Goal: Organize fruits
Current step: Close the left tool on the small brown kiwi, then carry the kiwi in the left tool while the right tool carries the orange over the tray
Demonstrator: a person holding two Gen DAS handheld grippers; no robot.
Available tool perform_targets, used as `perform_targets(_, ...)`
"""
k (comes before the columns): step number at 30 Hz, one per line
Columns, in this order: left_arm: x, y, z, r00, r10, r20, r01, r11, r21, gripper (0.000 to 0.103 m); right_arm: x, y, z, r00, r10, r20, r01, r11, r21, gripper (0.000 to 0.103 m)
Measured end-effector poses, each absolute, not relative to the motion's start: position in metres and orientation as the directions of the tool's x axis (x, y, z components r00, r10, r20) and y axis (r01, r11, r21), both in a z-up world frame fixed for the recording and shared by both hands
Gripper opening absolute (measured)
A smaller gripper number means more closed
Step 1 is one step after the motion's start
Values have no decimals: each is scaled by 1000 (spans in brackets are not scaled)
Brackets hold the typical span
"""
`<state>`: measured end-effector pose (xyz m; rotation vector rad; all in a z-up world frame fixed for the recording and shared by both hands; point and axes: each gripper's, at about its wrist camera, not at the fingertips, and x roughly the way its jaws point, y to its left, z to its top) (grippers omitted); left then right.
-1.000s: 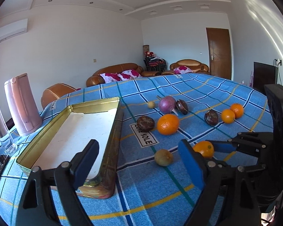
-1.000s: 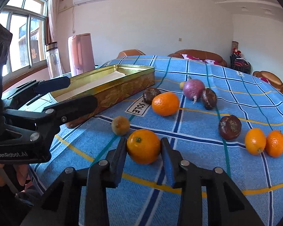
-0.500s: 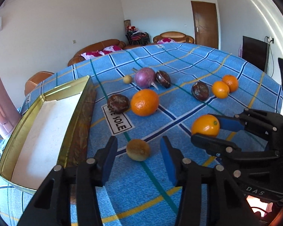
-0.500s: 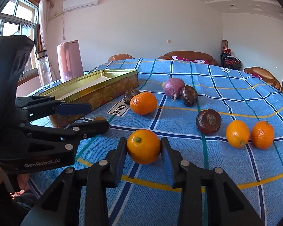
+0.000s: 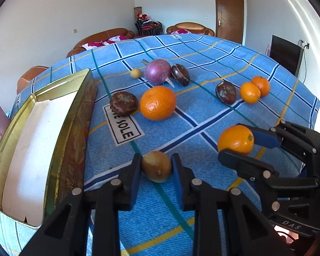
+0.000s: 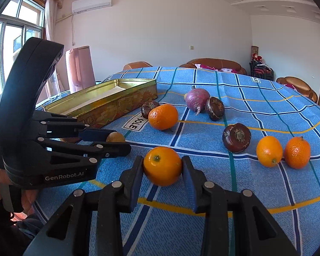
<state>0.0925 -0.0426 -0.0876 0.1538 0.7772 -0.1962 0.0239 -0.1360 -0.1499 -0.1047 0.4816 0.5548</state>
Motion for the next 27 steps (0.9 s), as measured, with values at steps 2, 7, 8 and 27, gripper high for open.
perform_targets(2, 91, -42, -86, 705, -121, -699, 233, 970, 67, 29, 24, -136, -150, 743, 483, -464, -530, 847, 32, 38)
perform_targets(7, 84, -40, -79, 747, -116, -654, 219, 973, 77, 29, 21, -136, -150, 745, 488, -455, -534, 845, 32, 38)
perform_targets(8, 83, -39, -78, 755, -116, -645, 215, 973, 78, 29, 21, -136, -149, 745, 490, -452, -535, 844, 32, 38)
perform_targets(27, 62, -19, -56, 861, -88, -502, 149, 985, 83, 29, 10, -123, -130, 768, 502, -398, -562, 826, -41, 38)
